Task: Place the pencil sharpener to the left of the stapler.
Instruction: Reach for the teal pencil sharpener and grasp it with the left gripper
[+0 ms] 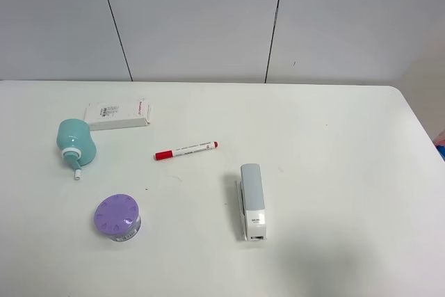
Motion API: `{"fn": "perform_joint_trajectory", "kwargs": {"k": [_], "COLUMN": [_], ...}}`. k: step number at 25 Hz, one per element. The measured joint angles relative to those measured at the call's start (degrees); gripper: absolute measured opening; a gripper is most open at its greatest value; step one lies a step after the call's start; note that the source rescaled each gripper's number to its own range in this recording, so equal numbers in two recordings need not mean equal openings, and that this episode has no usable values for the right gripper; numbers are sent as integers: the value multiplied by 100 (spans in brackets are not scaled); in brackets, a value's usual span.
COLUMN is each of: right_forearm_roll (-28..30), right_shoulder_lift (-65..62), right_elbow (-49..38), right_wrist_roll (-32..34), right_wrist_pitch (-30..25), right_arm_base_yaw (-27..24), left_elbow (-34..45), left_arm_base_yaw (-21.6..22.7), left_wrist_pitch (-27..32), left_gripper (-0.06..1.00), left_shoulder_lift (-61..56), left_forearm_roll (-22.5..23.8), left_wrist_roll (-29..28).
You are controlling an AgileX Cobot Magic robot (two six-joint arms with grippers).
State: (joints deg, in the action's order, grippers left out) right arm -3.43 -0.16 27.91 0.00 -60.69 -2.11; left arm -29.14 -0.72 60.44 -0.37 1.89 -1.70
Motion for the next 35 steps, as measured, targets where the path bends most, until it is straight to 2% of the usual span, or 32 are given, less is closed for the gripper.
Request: {"fn": "perform_joint_trajectory", "kwargs": {"k": [3,6,15,19,24,29,35], "right_forearm_roll": [0,0,0,0,0,0,0], "right_shoulder_lift": [0,0,0,0,0,0,0], "right_elbow": [0,0,0,0,0,0,0], "right_wrist_roll": [0,0,0,0,0,0,0], "right_wrist_pitch": [0,0,0,0,0,0,0], "right_arm_base_yaw": [0,0,0,0,0,0,0], "left_elbow": [-39,-246,-1078,-1530,-2078,-2419,-2434], "left_arm_base_yaw": [0,0,0,0,0,0,0], "left_wrist_pitch": [-11,-292,-1971,-2307,-2397,-2442,-2669], "left_gripper": [100,100,100,100,100,100,100], "left_shoulder_lift": [60,604,3801,5306,6904,7941,8693], "left_forearm_roll": [-18,-153,-1118,-1139,-1139,-1139,-1011], "left_wrist_roll": [0,0,23,119,408,607,750]}}
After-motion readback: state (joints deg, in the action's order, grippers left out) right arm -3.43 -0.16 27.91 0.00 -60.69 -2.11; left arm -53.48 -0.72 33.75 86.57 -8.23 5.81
